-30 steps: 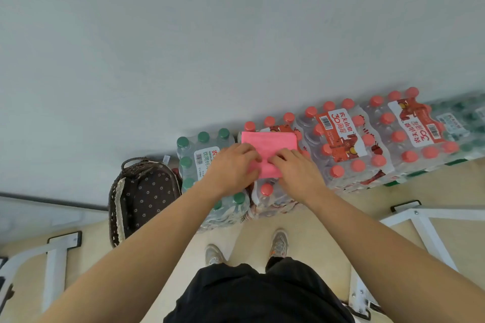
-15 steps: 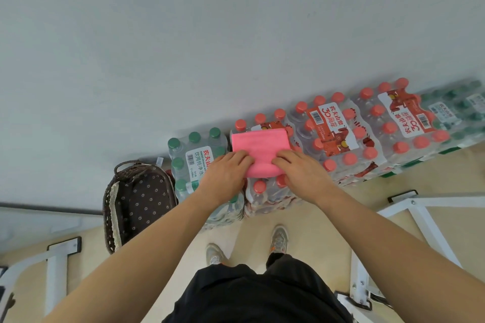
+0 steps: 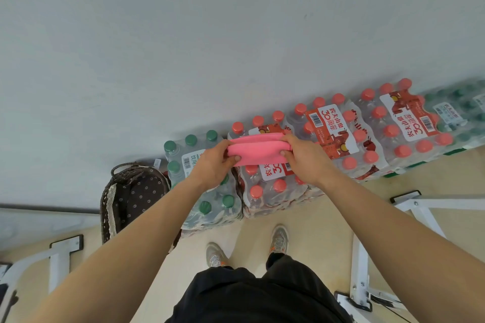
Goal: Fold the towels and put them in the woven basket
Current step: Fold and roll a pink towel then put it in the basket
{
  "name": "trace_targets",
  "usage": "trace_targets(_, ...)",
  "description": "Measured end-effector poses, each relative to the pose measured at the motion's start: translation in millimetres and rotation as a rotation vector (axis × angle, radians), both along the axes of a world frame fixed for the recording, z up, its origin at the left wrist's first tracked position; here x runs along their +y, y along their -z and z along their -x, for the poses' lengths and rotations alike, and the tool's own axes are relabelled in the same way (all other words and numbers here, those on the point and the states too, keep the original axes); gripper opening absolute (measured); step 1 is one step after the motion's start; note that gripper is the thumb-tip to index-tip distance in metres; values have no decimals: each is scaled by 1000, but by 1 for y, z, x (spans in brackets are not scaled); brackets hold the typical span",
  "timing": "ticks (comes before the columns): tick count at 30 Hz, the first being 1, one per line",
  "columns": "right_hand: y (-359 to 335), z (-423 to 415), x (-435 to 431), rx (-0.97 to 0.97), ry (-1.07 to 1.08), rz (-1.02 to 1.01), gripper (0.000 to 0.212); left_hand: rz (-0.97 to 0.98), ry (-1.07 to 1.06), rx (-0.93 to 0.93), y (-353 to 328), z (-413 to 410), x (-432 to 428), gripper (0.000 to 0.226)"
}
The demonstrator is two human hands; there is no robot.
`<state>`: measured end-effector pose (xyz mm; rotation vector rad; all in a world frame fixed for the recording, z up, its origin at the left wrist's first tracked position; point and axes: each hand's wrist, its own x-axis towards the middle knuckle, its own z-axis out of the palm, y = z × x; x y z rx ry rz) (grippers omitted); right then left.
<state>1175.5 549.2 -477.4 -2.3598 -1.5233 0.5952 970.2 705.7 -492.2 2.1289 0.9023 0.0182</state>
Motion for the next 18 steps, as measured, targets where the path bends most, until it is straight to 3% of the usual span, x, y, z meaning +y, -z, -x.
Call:
trace_targets(14,9,-15,31,93,211,-14,25,162,-412,63,8,-22,0,29)
trace_targets(18,15,-14,36,135,335,9,25,15,-445,122,2,-34,-6,32)
